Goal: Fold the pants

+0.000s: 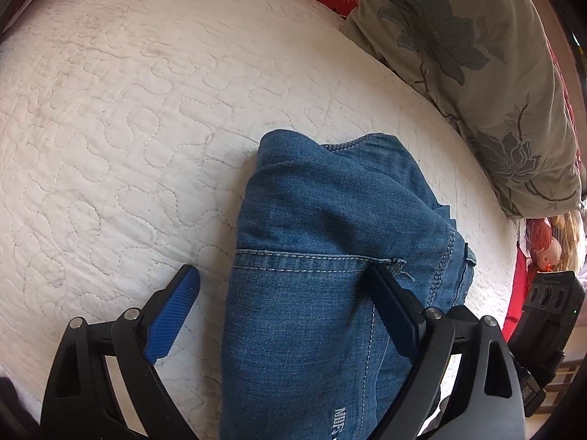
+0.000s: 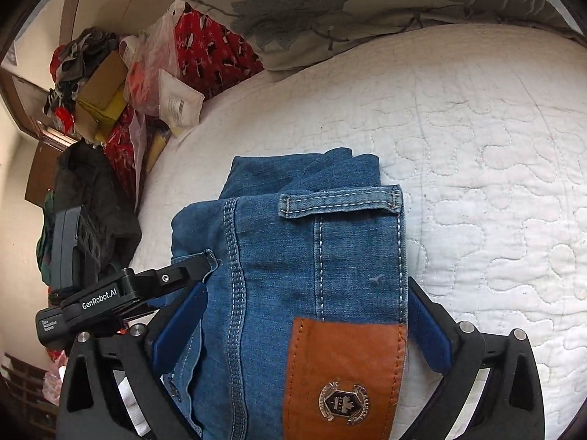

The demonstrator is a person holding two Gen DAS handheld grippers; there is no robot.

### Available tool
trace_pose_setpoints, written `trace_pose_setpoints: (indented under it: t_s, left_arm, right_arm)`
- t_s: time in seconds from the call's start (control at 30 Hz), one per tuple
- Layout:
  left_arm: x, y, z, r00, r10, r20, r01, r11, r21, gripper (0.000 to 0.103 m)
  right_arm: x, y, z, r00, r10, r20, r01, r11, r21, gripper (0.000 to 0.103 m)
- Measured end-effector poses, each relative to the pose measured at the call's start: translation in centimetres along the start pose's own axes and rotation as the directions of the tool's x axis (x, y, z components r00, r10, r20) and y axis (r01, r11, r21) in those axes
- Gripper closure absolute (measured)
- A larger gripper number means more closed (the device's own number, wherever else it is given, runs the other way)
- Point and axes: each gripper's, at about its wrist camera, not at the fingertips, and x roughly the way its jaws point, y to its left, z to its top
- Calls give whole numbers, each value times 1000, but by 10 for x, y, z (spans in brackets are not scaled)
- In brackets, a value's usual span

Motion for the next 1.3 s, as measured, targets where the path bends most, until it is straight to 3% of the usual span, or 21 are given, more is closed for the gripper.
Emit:
trace_pose_setpoints:
  t_s: [0.07, 0.2, 0.27, 0.37, 0.4, 0.43, 0.47, 0.53, 0.57, 0.67, 0.7, 0.73, 0.77, 0.9, 1.0, 1.03, 1.07, 1.17, 1.3]
  left_arm:
    - [5, -1, 4, 1000, -14, -17, 14, 1000, -8, 0]
    - [10, -9, 9, 999, 23, -35, -23, 1000, 1, 0]
    - [10, -8, 8, 999, 13, -30, -13, 1000, -6, 0]
    - [5, -3, 5, 1000, -14, 10, 14, 1000, -17, 0]
    - [2, -2, 4, 999, -16, 28, 17, 1000, -19, 2]
    - [-3, -3, 3, 999, -30, 42, 30, 999, -13, 14]
    - [-8, -7, 4, 997, -65, 47, 65, 998, 7, 33]
    - [-18, -13, 6, 995, -74, 61, 73, 997, 19, 38]
    - [-22, -14, 9, 993, -85, 76, 83, 996, 28, 46]
    - [-28, -7, 20, 989, -95, 109, 97, 995, -8, 58]
    - [-27, -2, 25, 989, -87, 117, 91, 995, -36, 58]
    - [-23, 2, 29, 991, -31, 131, 37, 998, -46, 58]
    - [-16, 4, 34, 992, 13, 126, -8, 999, -43, 58]
    - [-16, 19, 38, 994, -95, 61, 100, 990, -97, 58]
    - [-26, 29, 22, 988, -150, 24, 152, 985, -78, 58]
    - [-30, 29, 15, 987, -157, 17, 158, 986, -61, 58]
    - [-32, 31, 7, 987, -158, 13, 158, 986, -51, 55]
    - [-34, 40, -17, 982, -191, -1, 191, 979, -76, 40]
    - [-22, 42, -34, 961, -273, -52, 263, 954, -143, 40]
  right_arm:
    - [1, 2, 2, 1000, -7, -12, 7, 1000, -7, 0]
    - [0, 6, 2, 999, -39, 12, 40, 999, -14, 5]
    - [-2, 2, 2, 998, -48, 38, 48, 999, -7, 29]
    - [-7, -10, 2, 998, -40, 58, 40, 999, 1, 57]
    - [-10, -12, 3, 998, -30, 63, 30, 1000, 1, 62]
    - [-14, -11, 4, 997, -18, 74, 18, 1000, -6, 66]
    - [-19, -6, 4, 995, -11, 97, 13, 1000, -24, 69]
    - [-29, 6, 4, 990, -9, 142, 20, 997, -75, 70]
    - [-32, 10, 5, 986, -12, 165, 27, 996, -88, 70]
    - [-33, 5, 9, 981, 9, 196, 2, 999, -54, 71]
    - [-28, 0, 10, 983, -3, 186, 9, 999, -33, 71]
    - [-20, -6, 11, 986, -33, 160, 36, 999, -14, 71]
    - [-13, -12, 12, 989, -65, 136, 65, 998, 7, 71]
    - [-20, -31, 9, 992, 14, 125, -25, 995, 93, 69]
    - [-34, -36, -3, 994, 42, 105, -51, 995, 84, 63]
    - [-37, -37, -9, 995, 49, 89, -56, 996, 75, 57]
    - [-38, -38, -16, 996, 48, 76, -53, 996, 71, 52]
    - [-38, -40, -33, 994, 87, 66, -92, 992, 85, 52]
    - [-27, -33, -44, 987, 156, 45, -161, 980, 115, 51]
